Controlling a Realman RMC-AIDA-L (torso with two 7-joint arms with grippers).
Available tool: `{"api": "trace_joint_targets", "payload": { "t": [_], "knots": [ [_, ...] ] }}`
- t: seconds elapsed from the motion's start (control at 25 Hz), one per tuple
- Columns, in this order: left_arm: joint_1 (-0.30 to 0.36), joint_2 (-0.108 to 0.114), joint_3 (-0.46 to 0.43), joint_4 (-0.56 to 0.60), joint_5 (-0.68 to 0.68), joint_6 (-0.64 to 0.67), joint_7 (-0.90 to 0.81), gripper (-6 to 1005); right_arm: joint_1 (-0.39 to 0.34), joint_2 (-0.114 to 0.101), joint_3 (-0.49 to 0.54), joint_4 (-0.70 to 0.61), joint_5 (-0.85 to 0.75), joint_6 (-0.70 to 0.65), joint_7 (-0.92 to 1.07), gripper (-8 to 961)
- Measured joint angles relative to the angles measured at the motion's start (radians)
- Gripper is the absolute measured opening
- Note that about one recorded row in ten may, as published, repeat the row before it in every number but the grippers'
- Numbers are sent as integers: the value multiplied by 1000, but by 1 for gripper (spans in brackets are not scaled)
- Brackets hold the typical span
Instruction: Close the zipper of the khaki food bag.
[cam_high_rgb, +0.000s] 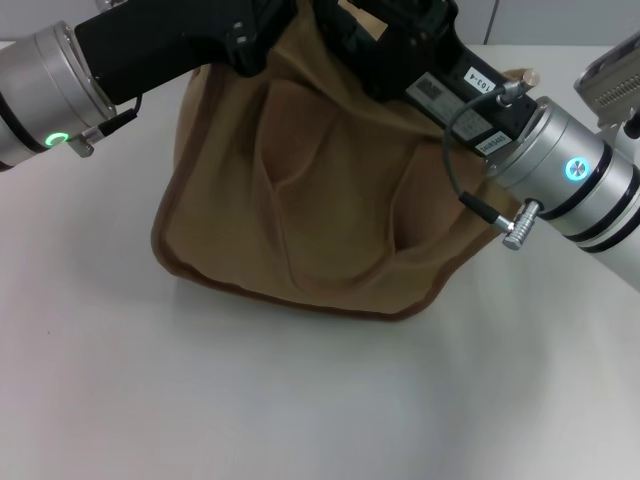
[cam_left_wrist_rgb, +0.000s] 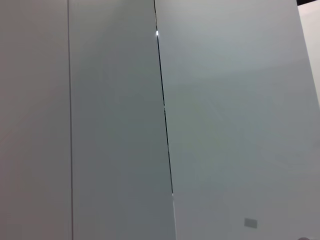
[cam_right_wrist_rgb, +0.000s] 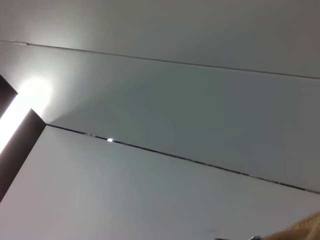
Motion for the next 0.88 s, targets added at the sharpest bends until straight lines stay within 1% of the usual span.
{"api": "trace_joint_targets", "payload": {
  "t": [0.36, 0.68, 0.88],
  "knots": [
    [-1, -1, 2, -2, 3, -2, 10, 28, -8, 0, 22, -8, -1, 1, 0, 408],
    [-1, -1, 3, -4, 7, -7, 11, 27, -9, 0, 23, -11, 2, 3, -3, 373],
    [-1, -1, 2, -9, 14, -7, 11, 27, -25, 0, 29, -11, 6, 9, -17, 351]
  ]
}}
